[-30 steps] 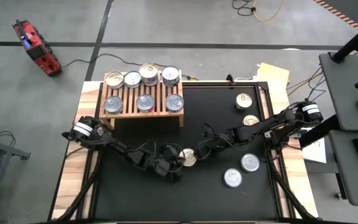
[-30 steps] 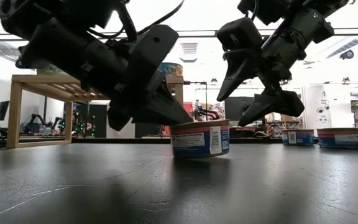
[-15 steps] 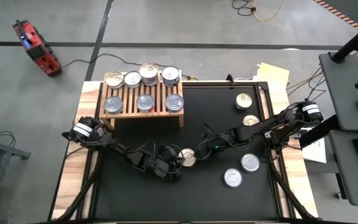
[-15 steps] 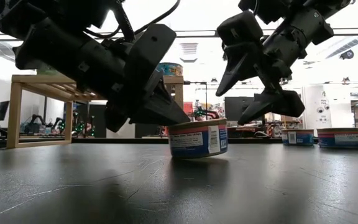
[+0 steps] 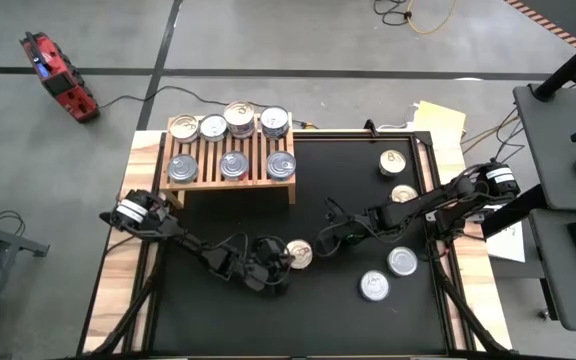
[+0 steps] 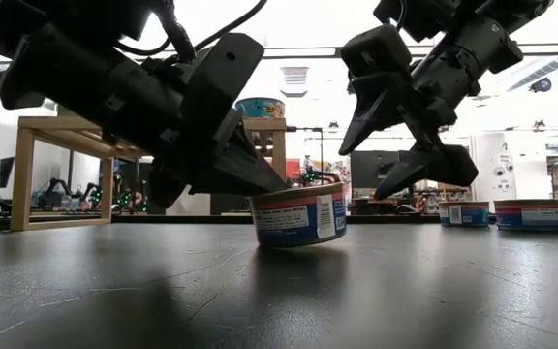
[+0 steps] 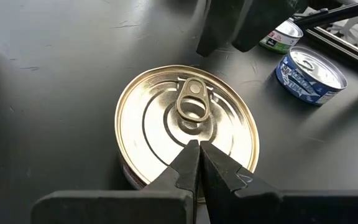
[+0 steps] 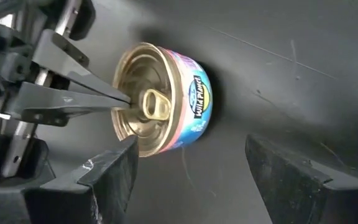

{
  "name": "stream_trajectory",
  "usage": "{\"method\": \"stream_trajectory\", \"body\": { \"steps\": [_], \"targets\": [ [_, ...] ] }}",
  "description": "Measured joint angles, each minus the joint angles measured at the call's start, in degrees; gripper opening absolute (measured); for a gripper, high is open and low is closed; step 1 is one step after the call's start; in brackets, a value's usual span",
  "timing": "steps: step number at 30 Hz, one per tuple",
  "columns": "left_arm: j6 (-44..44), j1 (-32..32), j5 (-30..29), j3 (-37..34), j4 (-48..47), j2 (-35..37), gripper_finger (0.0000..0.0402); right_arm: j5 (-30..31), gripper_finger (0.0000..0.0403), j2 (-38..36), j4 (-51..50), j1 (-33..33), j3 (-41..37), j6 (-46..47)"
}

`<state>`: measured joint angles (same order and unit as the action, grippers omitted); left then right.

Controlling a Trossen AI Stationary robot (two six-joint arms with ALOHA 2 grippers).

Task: Stack canned seafood by type on shelf
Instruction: Stack the blue pink tuna can on top of the other blue pink tuna can on the shelf

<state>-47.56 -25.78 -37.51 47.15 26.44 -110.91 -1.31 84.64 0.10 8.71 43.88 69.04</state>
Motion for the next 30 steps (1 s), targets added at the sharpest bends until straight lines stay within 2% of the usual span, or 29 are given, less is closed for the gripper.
{"method": "stream_trajectory", "body": {
  "steps": [8,17,30],
  "targets": [
    [-1.07,-1.01,-1.06,-0.4,1.24,0.0,0.0,-0.06,0.0286,0.0,1.53,0.0,0.0,0.37],
    [-1.4,-2.06,-0.73,-6.61,12.79,0.0,0.0,-0.48,0.0286,0.0,1.57,0.0,0.0,0.61],
    [-1.44,-2.72,-1.81,-7.12,13.21,-0.51,0.0,-3.22,0.0286,0.05,3.96,0.0,0.0,2.21]
  ]
}}
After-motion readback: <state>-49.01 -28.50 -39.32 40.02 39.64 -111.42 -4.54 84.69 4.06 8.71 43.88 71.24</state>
